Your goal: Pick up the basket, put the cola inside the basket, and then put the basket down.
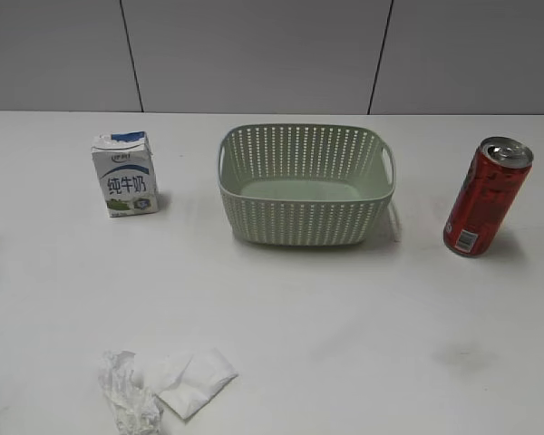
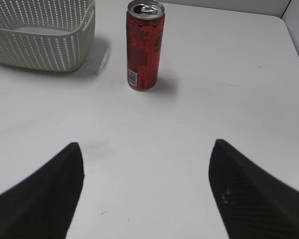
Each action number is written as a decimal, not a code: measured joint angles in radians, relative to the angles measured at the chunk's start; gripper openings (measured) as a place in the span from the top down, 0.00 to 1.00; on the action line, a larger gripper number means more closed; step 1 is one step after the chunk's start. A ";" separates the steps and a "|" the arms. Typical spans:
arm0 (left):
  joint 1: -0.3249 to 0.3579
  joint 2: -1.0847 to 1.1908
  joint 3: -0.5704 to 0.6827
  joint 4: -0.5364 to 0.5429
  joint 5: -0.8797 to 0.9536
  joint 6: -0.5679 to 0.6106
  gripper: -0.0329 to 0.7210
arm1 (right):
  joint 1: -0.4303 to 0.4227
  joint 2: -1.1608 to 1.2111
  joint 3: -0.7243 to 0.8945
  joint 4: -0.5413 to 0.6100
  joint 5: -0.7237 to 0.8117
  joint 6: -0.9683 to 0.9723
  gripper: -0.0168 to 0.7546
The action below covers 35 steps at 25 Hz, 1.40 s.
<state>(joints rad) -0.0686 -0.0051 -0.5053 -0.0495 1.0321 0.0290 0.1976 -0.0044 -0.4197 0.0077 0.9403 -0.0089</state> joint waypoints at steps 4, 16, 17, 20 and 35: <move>0.000 0.000 0.000 0.000 0.000 0.000 0.20 | 0.000 0.000 0.000 0.000 0.000 0.000 0.21; 0.000 0.054 -0.010 -0.003 -0.023 0.000 0.20 | 0.000 0.000 0.000 0.000 0.000 0.000 0.21; 0.000 0.083 -0.016 -0.006 -0.036 0.000 0.20 | 0.000 0.000 0.000 0.000 0.000 0.000 0.21; 0.000 0.189 -0.038 -0.030 -0.105 0.013 0.20 | 0.000 0.000 0.000 0.000 0.000 0.000 0.21; -0.026 0.985 -0.314 -0.235 -0.321 0.217 0.09 | 0.000 0.000 0.000 0.000 0.000 0.000 0.21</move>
<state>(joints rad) -0.0946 0.9799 -0.8196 -0.2842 0.7112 0.2460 0.1976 -0.0044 -0.4197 0.0077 0.9403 -0.0089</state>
